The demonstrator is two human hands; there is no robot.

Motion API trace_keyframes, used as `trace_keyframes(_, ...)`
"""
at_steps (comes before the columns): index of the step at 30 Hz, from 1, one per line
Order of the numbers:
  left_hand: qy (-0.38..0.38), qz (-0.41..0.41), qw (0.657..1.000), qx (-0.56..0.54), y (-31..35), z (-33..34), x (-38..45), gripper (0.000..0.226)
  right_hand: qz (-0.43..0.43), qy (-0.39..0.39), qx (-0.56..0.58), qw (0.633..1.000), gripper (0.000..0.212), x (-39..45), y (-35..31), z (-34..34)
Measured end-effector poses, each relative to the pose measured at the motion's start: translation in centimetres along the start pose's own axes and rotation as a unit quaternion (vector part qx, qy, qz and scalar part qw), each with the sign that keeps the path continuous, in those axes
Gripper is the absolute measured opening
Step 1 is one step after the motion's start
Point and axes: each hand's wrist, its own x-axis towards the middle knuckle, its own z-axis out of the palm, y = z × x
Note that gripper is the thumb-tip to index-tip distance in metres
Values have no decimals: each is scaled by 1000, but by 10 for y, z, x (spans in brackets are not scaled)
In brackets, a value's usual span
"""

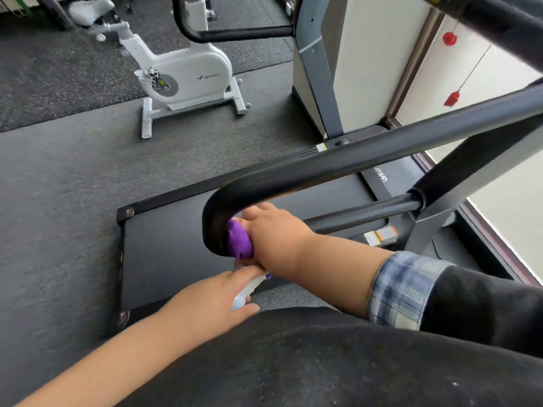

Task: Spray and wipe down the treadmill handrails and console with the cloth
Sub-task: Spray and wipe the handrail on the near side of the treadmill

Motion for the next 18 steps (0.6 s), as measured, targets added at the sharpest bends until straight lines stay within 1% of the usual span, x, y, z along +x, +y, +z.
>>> trace_keyframes(2, -17, 11, 1000, 4, 4, -2, 7, 60, -22, 4, -70, 997, 74, -11, 7, -1)
trace_keyframes(4, -15, 24, 1000, 3, 7, -4, 11, 63, -5, -8, -88, 996, 82, -23, 24, -1)
trace_keyframes(7, -2, 34, 999, -1, 10, -4, 14, 64, 71, -13, -48, 996, 82, -43, 53, -7)
trace_keyframes(11, -3, 34, 999, -16, 5, -1, 8, 63, 167, -8, -19, 986, 73, -78, 106, -13)
trace_keyframes(13, 5, 29, 999, -22, 1, 0, 2, 62, 205, -4, -19, 979, 77, -94, 129, -15)
trace_keyframes(15, 14, 26, 999, -30, -2, 2, -4, 61, 209, -2, -16, 978, 81, -96, 136, -14)
trace_keyframes(18, 25, 24, 998, -49, -6, 5, -9, 61, 182, -3, -28, 983, 84, -85, 123, -6)
